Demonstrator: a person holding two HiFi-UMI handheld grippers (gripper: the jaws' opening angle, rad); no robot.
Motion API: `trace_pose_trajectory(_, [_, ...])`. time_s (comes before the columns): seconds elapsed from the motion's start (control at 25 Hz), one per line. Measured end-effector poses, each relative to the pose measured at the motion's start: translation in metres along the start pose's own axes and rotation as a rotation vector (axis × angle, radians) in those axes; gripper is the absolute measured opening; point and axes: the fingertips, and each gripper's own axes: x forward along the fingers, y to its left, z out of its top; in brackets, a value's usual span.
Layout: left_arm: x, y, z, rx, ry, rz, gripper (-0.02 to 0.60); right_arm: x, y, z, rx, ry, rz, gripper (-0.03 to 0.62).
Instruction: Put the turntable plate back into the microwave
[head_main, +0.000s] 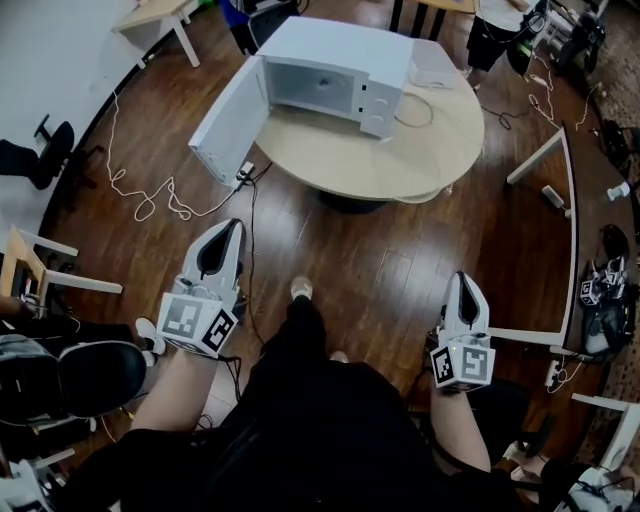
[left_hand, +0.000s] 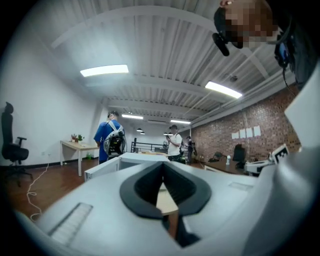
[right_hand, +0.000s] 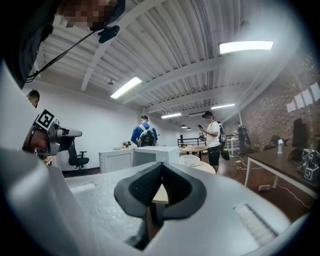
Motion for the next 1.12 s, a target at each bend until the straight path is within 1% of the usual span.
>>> trace_pose_trajectory(0.16, [0.029, 0.017, -0.001, -0.014, 0.007, -0.025, 0.008, 0.025, 0.0, -0.006, 0.002, 0.028, -0.02, 0.002])
trace_pose_trajectory(0.32, [0.055, 0.036, -0.003, -0.051, 0.019, -0.04, 0.008, 0.055, 0.006, -0.006, -0.001, 0.044, -0.025, 0.002])
trace_pose_trajectory(0.44, [0.076, 0.052, -0.005, -0.054, 0.024, -0.057, 0.008, 0.075, 0.012, 0.0, -0.022, 0.045, -0.024, 0.002])
trace_pose_trajectory(0.56, [0.096, 0.068, -0.009, -0.07, 0.021, -0.061, 0.008, 0.092, 0.012, -0.004, -0.039, 0.068, -0.034, 0.002])
trace_pose_trajectory(0.64, [0.11, 0.076, -0.012, -0.057, 0.019, -0.064, 0.008, 0.104, 0.008, -0.005, -0.036, 0.086, -0.053, 0.002])
trace_pose_trajectory(0.76, [0.124, 0.088, -0.012, 0.002, 0.013, -0.058, 0.008, 0.124, 0.009, 0.005, -0.038, 0.09, -0.066, 0.002])
trace_pose_trajectory(0.8, [0.13, 0.092, -0.012, 0.009, 0.018, -0.066, 0.008, 0.131, 0.01, 0.011, -0.041, 0.082, -0.07, 0.002])
trace_pose_trajectory(0.92, [0.149, 0.099, -0.013, -0.013, 0.035, -0.116, 0.008, 0.15, 0.011, 0.025, -0.05, 0.062, -0.095, 0.002])
trace_pose_trajectory(1.04, [0.169, 0.108, -0.008, -0.021, 0.029, -0.151, 0.008, 0.167, 0.017, 0.032, -0.058, 0.067, -0.106, 0.002])
trace_pose_trajectory(1.12, [0.183, 0.111, -0.002, -0.041, 0.027, -0.172, 0.008, 0.176, 0.022, 0.035, -0.07, 0.065, -0.106, 0.002])
